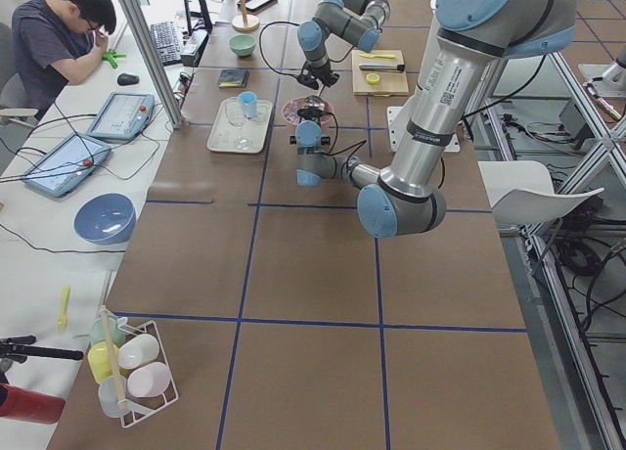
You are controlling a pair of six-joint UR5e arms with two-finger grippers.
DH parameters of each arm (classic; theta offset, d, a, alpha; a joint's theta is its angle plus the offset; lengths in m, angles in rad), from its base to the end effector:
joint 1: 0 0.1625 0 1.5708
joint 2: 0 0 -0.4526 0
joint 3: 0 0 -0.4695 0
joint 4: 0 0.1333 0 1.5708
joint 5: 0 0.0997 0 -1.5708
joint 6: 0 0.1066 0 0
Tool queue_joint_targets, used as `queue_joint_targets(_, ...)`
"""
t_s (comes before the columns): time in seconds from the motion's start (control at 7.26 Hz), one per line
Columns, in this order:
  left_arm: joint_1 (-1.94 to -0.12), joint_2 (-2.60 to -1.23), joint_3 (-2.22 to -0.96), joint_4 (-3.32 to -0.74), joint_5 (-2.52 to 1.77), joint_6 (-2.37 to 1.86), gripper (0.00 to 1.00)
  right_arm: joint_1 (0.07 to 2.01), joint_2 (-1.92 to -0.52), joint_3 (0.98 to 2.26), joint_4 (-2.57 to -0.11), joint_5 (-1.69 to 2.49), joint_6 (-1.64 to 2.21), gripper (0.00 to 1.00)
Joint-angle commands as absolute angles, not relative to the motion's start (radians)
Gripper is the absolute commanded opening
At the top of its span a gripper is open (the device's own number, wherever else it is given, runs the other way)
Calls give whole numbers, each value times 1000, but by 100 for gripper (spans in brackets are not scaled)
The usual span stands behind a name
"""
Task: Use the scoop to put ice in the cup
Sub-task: 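Dig the scoop into the ice with the right gripper while left holds bowl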
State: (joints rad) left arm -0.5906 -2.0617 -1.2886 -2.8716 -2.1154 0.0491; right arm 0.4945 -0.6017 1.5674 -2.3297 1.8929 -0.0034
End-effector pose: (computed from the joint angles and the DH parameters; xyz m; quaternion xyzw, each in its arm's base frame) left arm 0.5959 -0.4935 0.3704 0.5017 0.4713 0.5057 0.5200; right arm -0.6204 -0.4476 0.1110 0.0060 -0.1892 -0.5188 0.8337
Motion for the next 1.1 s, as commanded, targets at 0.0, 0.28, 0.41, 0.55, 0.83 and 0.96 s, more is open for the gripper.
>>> queue_joint_targets(0.0,-591,-2062,-1289,-2872,-2115,49,100,489,-629,1571,-2249,1890,35,0)
queue_joint_targets(0.28,-591,-2062,-1289,-2872,-2115,49,100,489,-688,1633,-2192,1890,55,0)
queue_joint_targets(0.41,-591,-2062,-1289,-2872,-2115,49,100,489,-719,1684,-2174,1890,61,0)
queue_joint_targets(0.55,-591,-2062,-1289,-2872,-2115,49,100,489,-730,1707,-2163,1890,66,0)
queue_joint_targets(0.83,-591,-2060,-1289,-2872,-2115,49,100,488,-782,1753,-2085,1890,109,0)
queue_joint_targets(0.96,-591,-2062,-1289,-2872,-2115,49,100,488,-785,1764,-2079,1890,117,0)
